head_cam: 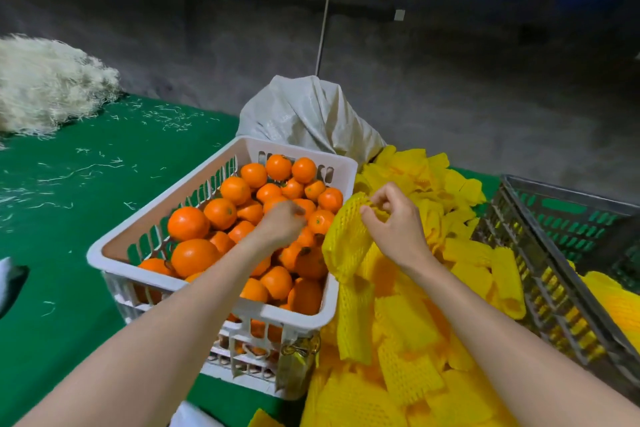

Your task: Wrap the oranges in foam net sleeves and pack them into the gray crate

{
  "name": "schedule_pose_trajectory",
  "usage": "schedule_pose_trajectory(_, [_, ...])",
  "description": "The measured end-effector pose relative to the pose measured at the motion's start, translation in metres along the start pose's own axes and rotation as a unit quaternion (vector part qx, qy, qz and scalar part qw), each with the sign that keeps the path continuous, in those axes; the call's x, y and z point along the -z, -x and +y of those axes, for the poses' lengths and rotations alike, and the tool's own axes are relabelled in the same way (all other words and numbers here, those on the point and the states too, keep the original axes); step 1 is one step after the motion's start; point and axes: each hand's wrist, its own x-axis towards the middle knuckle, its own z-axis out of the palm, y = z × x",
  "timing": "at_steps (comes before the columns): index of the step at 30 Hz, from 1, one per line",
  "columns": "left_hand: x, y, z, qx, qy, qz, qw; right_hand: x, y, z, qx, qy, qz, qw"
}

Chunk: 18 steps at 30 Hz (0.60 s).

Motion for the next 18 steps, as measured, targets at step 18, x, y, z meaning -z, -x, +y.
schedule_pose_trajectory(18, [-0.026,-0.039,-0.027,0.05,0.19,0.011,0.98,0.017,0.002,-0.008,-0.072,-0.129,-0.119,0.982])
